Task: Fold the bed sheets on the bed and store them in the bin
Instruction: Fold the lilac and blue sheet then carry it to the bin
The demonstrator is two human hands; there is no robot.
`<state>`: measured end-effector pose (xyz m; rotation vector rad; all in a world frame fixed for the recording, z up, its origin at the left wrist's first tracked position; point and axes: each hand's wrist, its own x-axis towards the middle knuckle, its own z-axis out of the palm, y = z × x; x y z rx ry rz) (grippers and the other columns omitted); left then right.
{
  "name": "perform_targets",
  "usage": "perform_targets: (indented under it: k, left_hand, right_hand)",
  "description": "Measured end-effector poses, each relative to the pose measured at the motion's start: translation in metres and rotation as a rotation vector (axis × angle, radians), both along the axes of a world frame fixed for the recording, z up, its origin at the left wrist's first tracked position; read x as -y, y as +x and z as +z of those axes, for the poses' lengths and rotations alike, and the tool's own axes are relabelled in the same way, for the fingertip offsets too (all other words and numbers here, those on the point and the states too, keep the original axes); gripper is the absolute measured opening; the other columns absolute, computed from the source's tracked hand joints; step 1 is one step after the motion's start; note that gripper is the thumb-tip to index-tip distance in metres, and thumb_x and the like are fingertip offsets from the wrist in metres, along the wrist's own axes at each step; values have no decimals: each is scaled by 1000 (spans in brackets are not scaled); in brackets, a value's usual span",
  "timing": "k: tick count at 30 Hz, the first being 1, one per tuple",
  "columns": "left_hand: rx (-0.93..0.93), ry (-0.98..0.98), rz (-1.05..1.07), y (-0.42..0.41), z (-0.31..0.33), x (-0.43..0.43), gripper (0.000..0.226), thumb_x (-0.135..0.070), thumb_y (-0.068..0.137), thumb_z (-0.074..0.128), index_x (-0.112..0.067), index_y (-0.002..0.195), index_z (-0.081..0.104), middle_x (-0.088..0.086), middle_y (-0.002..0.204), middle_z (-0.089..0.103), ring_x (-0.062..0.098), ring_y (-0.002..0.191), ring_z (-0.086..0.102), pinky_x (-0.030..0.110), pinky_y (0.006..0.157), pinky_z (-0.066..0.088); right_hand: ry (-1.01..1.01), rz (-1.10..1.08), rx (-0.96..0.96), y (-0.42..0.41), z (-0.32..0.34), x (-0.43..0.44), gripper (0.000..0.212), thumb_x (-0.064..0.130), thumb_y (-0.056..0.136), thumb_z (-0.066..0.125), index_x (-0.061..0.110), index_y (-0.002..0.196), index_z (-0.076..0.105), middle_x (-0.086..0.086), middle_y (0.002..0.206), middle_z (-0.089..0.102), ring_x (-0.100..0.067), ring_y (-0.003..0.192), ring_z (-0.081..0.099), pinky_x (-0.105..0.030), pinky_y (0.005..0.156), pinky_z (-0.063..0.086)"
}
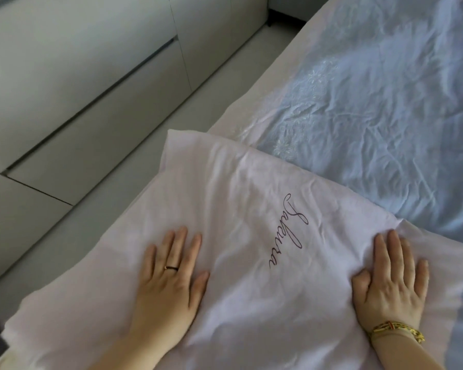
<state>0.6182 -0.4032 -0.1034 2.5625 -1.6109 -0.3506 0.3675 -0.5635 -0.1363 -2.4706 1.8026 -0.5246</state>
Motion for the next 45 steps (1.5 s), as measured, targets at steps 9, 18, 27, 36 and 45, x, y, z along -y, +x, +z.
perform_targets:
  k: [9,18,27,36,45]
  left_hand:
    - [66,144,26,-10,-2,-1,62,-46,97,6,-12,137,38,15,136,48,34,127,42,36,107,7]
    - [-103,100,99,-111,26,-24,64,-48,92,28,-5,138,39,22,141,40,37,133,33,51,106,24]
    - [-85,133,-433,-365,17,-27,67,-58,92,-1,-19,119,46,13,124,45,28,109,40,53,84,46]
    - [-61,197,-592,-574,9,31,66,-64,90,5,-23,124,44,11,129,43,32,118,35,51,92,20]
    - [128,356,-501,-605,19,47,98,-83,66,-11,-29,148,-4,9,156,-9,27,142,-11,49,105,-11]
  right_hand:
    - [244,-7,-174,-6,27,-15,72,39,80,5,15,148,10,-7,156,4,-21,144,1,-22,107,-22]
    - [530,-72,-324,-161,62,-118,67,48,74,27,13,121,61,-11,126,59,-24,121,51,-28,111,-17]
    - [508,-327,-372,-396,57,-164,84,57,93,2,7,111,67,-12,118,63,-30,100,65,-27,114,-12]
    - [612,-673,-265,-577,77,-127,67,58,93,19,27,147,-4,4,155,-13,-14,143,-13,-45,111,-15]
    - [407,-1209,518,-689,75,-168,58,36,86,57,-2,129,46,-23,131,47,-37,120,43,-42,103,31]
